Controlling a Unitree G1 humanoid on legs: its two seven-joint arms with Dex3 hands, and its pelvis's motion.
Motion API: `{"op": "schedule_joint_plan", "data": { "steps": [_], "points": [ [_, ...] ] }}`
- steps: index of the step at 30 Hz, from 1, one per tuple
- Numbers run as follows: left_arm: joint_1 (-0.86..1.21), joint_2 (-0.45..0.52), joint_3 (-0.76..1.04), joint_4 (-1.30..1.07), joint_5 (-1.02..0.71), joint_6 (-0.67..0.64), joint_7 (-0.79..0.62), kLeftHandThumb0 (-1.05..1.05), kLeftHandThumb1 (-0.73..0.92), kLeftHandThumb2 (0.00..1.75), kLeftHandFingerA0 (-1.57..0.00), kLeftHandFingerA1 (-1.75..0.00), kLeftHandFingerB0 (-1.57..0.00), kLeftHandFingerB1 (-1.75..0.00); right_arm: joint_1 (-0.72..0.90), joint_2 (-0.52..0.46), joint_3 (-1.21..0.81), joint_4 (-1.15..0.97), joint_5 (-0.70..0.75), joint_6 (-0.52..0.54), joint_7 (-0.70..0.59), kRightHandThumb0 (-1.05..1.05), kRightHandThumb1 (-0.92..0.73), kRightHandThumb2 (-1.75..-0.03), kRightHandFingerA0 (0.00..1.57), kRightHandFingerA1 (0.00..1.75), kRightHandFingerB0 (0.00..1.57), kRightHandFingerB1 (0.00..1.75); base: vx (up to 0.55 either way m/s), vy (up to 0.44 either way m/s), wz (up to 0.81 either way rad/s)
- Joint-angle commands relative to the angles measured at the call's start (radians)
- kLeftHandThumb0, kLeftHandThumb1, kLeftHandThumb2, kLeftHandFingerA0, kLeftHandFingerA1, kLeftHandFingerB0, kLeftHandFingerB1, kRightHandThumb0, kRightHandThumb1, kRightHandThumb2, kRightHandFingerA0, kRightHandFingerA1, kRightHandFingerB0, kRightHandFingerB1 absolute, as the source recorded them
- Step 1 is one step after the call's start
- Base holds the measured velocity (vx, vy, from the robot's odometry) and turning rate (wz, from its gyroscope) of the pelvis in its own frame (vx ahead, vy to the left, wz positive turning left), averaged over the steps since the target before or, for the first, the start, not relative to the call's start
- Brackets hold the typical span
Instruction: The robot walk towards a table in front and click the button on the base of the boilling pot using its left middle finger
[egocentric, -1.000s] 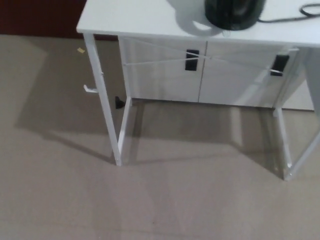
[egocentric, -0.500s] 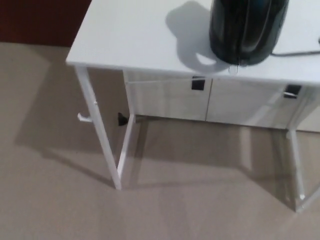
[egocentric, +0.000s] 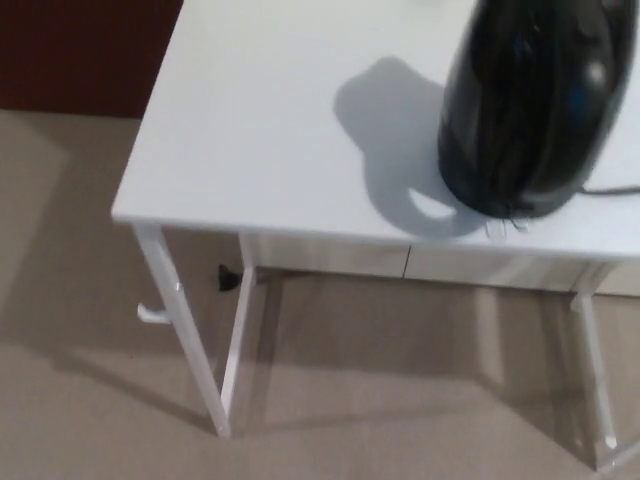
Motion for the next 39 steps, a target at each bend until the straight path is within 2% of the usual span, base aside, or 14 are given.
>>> {"op": "schedule_joint_plan", "data": {
  "steps": [1,7,23,39],
  "points": [
    [0.013,0.006,-0.006,-0.006,0.015,-0.015,0.013,-0.05,0.52,0.54,-0.64,-0.55,-0.44,-0.44,0.01,-0.017,0.0,-0.006,-0.013,-0.001,-0.007,-0.23,-0.57,-0.57,0.59,0.43,0.38,0.36,0.23,0.096,0.03],
    [0.009,0.007,-0.007,-0.018,0.013,-0.005,0.012,-0.03,0.52,0.54,-0.65,-0.56,-0.45,-0.45,0.001,-0.018,0.006,-0.001,-0.02,-0.005,-0.009,-0.23,-0.57,-0.57,0.58,0.42,0.37,0.36,0.15,-0.009,0.08],
    [0.02,0.013,-0.03,-0.019,0.035,-0.03,0.019,-0.07,0.52,0.54,-0.61,-0.53,-0.45,-0.44,0.003,-0.019,0.016,-0.02,-0.03,0.008,-0.01,-0.23,-0.59,-0.57,0.56,0.43,0.37,0.36,0.14,-0.175,-0.01],
    [-0.003,0.017,-0.047,0.004,0.038,-0.033,0.028,-0.04,0.5,0.54,-0.58,-0.51,-0.46,-0.44,-0.014,-0.022,0.02,-0.006,-0.036,0.002,-0.008,-0.25,-0.58,-0.57,0.58,0.43,0.36,0.36,0.07,0.052,0.05]
  ]
}}
